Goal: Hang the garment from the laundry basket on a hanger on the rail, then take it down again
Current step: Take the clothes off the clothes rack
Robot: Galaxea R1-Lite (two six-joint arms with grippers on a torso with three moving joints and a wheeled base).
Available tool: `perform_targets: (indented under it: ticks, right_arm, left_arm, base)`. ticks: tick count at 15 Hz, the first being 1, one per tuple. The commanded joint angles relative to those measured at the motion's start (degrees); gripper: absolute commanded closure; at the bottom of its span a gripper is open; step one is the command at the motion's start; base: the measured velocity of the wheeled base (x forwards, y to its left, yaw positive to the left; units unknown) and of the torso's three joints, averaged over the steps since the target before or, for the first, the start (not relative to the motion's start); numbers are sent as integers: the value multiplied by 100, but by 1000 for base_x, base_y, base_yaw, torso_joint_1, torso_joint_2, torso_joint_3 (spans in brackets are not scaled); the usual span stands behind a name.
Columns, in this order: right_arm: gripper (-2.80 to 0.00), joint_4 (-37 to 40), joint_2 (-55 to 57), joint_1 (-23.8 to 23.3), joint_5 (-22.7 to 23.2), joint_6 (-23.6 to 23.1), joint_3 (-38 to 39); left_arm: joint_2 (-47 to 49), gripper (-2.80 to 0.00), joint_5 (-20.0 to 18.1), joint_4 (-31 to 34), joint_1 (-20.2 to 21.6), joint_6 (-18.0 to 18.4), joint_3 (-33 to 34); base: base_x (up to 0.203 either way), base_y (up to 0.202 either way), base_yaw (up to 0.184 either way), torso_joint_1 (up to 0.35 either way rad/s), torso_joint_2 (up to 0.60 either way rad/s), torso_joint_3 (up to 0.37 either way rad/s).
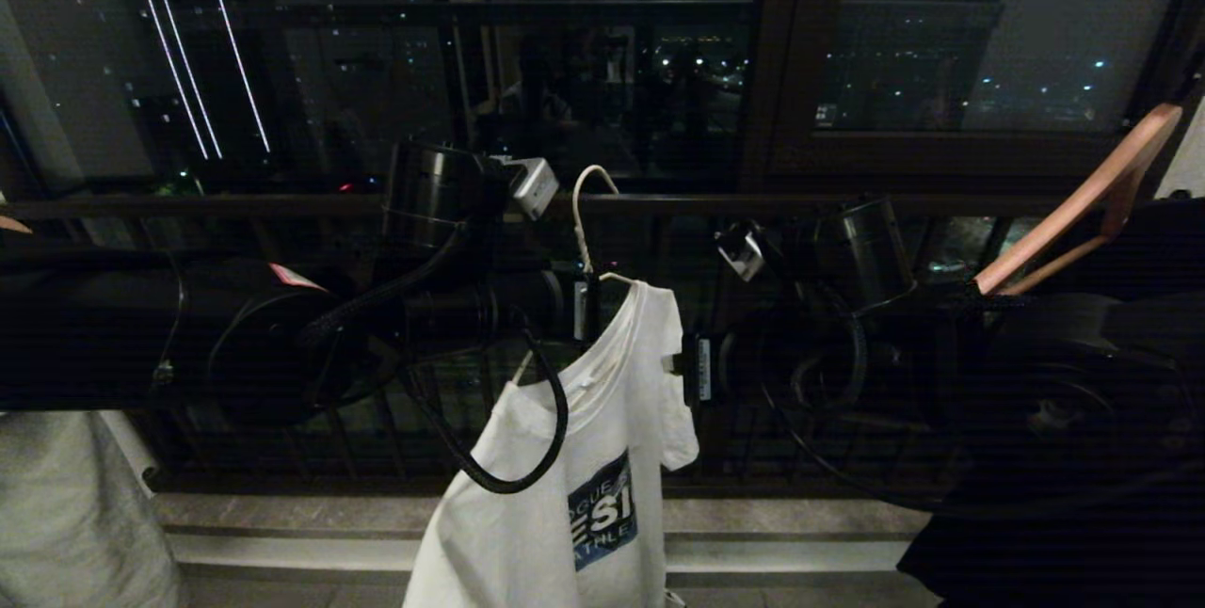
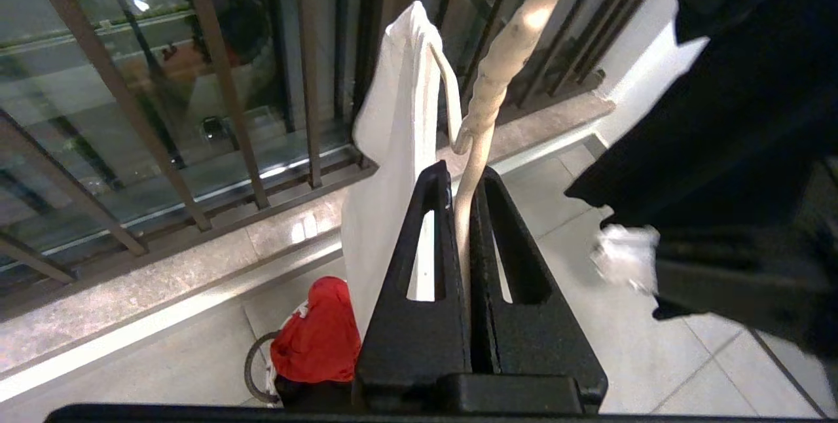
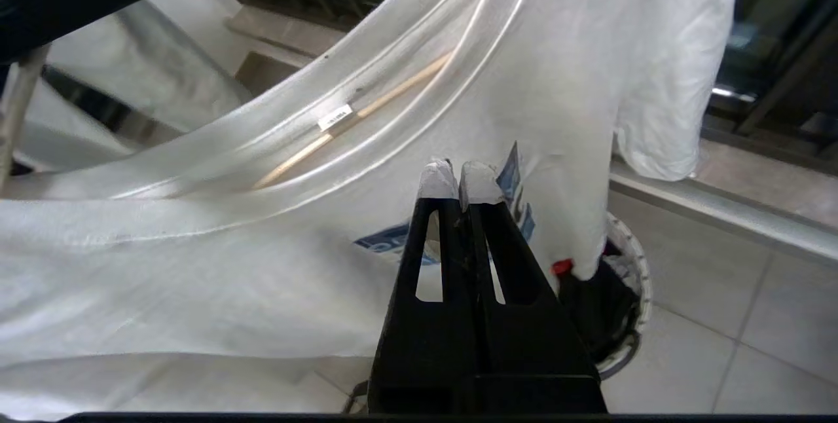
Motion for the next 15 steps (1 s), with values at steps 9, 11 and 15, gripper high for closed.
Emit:
perform_targets:
  ticks: [9, 11, 15]
  right_arm:
    - [0, -102, 566, 295, -283, 1110, -400]
    - [0, -145, 744, 307, -281, 1122, -421]
    - [0, -518, 957, 262, -642, 1113, -470]
  left_arm:
    - [-81, 0, -9, -10, 359, 1, -110]
    - [-115, 0, -2, -6, 439, 23, -110]
    - [-142, 0, -9, -1, 481, 27, -110]
  base:
    - [0, 0, 0, 0, 0, 0]
    - [0, 0, 0, 0, 0, 0]
    - [0, 0, 0, 0, 0, 0]
